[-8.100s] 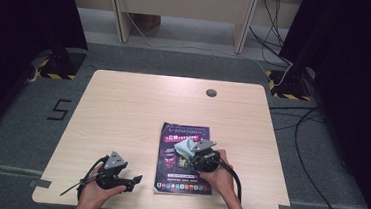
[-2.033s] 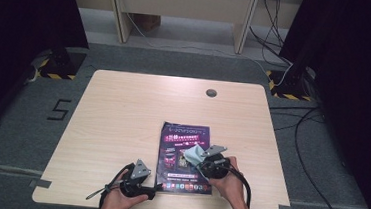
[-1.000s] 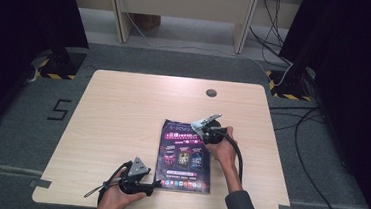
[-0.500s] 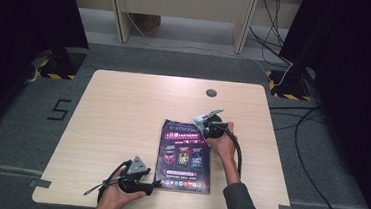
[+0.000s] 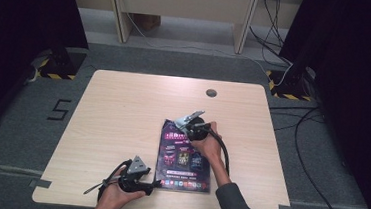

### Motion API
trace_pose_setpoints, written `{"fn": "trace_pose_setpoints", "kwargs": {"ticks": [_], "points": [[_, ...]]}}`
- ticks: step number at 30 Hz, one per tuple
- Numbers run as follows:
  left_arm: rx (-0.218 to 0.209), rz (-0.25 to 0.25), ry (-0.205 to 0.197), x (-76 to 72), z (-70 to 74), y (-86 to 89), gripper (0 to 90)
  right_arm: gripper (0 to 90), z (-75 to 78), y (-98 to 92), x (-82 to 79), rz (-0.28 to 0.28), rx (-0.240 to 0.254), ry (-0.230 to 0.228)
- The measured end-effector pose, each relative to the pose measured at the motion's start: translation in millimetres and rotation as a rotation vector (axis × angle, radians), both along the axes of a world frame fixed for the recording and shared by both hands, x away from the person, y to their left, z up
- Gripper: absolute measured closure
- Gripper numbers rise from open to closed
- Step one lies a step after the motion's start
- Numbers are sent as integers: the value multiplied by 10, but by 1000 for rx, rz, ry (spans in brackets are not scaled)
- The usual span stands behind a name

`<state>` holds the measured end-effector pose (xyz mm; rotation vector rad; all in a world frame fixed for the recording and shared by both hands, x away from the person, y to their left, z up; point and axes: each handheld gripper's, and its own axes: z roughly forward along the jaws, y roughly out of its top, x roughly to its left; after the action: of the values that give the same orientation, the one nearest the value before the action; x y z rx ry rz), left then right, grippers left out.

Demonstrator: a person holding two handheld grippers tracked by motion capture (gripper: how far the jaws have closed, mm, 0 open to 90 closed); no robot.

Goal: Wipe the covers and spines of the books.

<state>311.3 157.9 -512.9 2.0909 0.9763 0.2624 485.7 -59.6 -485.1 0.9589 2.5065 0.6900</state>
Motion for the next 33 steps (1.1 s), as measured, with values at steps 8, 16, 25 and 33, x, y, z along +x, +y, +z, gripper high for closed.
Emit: {"fn": "trace_pose_setpoints", "kwargs": {"ticks": [8, 16, 25, 33], "points": [[-4, 1, 5, 3, -2, 4, 374, 731, -8, 339, -14, 67, 14, 8], [-13, 6, 13, 7, -7, 13, 372, 730, -32, 302, -39, 60, 53, 6], [-24, 9, 18, 15, -17, 23, 363, 727, -48, 148, -160, 74, 89, 13], [-25, 9, 16, 13, -19, 23, 363, 725, -43, -205, -56, -7, 86, 1]]}}
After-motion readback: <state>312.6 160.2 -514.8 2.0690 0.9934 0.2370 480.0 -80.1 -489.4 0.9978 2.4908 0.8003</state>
